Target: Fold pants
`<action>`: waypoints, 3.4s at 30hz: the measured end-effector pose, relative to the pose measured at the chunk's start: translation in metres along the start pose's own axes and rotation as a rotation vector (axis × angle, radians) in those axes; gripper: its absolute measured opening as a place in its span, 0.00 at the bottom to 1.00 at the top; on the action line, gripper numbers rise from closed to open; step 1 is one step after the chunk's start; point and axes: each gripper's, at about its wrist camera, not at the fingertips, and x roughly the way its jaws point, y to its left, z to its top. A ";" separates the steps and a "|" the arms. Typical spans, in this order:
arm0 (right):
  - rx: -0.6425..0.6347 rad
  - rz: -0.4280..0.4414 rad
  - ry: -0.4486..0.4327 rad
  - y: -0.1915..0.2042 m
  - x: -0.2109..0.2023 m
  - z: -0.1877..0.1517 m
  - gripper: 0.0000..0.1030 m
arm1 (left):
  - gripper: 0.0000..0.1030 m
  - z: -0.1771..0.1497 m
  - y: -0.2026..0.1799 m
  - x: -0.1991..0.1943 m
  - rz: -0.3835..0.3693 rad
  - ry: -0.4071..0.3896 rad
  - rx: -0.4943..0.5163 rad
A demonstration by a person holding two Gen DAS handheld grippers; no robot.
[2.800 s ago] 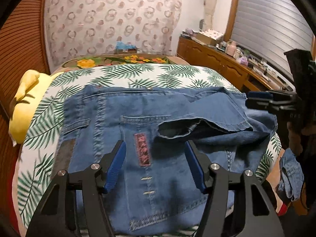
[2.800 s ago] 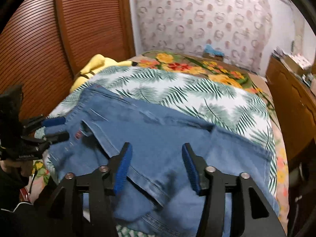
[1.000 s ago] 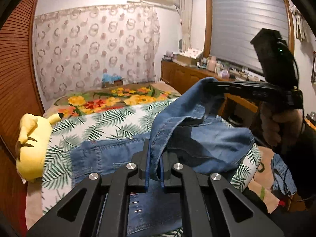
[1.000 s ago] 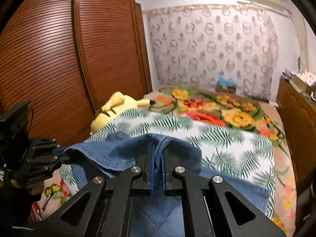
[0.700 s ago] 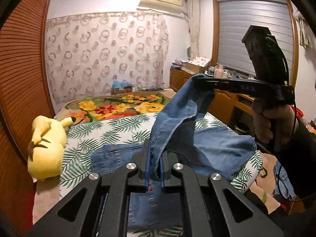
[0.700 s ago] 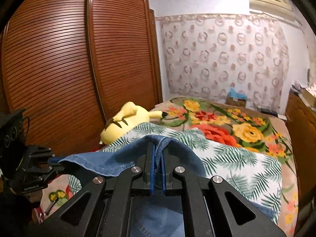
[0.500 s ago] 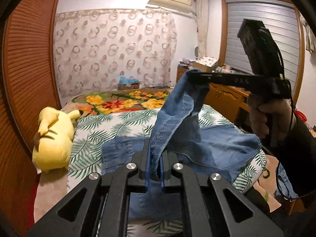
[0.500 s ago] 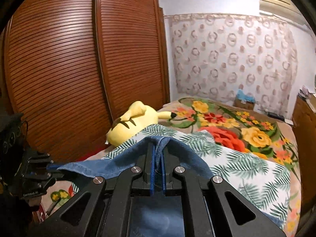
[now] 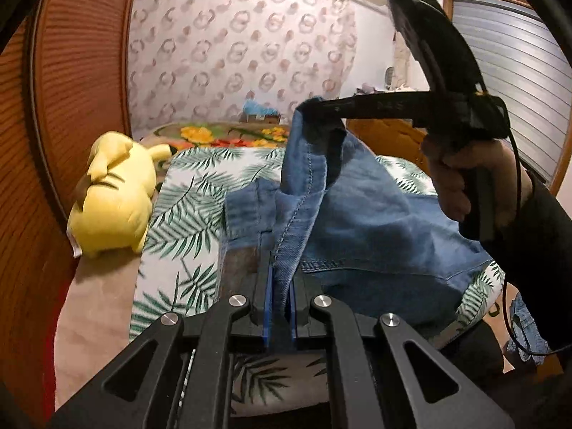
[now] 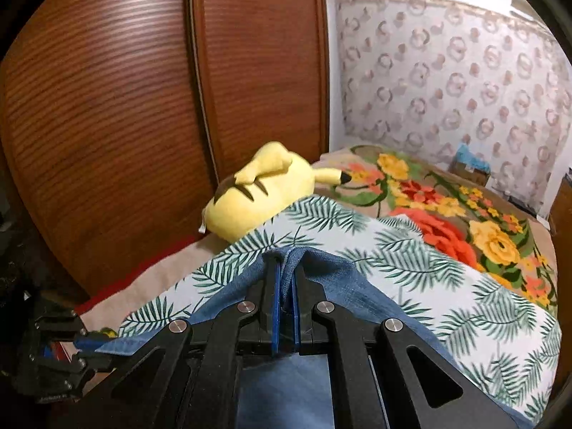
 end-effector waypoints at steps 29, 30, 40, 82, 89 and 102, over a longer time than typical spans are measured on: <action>0.047 -0.050 0.057 -0.006 0.015 -0.003 0.49 | 0.47 -0.026 0.027 0.031 0.059 0.094 -0.088; 0.051 -0.057 0.056 -0.008 0.010 -0.008 0.49 | 0.47 -0.025 0.026 0.029 0.062 0.088 -0.086; 0.112 -0.188 0.122 -0.036 -0.032 -0.089 0.49 | 0.47 -0.017 0.015 0.021 0.080 0.049 -0.067; 0.080 -0.204 -0.004 -0.033 -0.044 -0.033 0.07 | 0.74 -0.019 -0.015 0.031 0.067 0.039 -0.032; 0.166 -0.300 0.121 -0.069 -0.021 -0.071 0.33 | 0.74 -0.021 -0.008 0.030 0.097 0.050 -0.043; 0.170 -0.226 0.152 -0.029 -0.063 -0.139 0.37 | 0.74 -0.011 -0.011 0.015 0.137 0.020 -0.031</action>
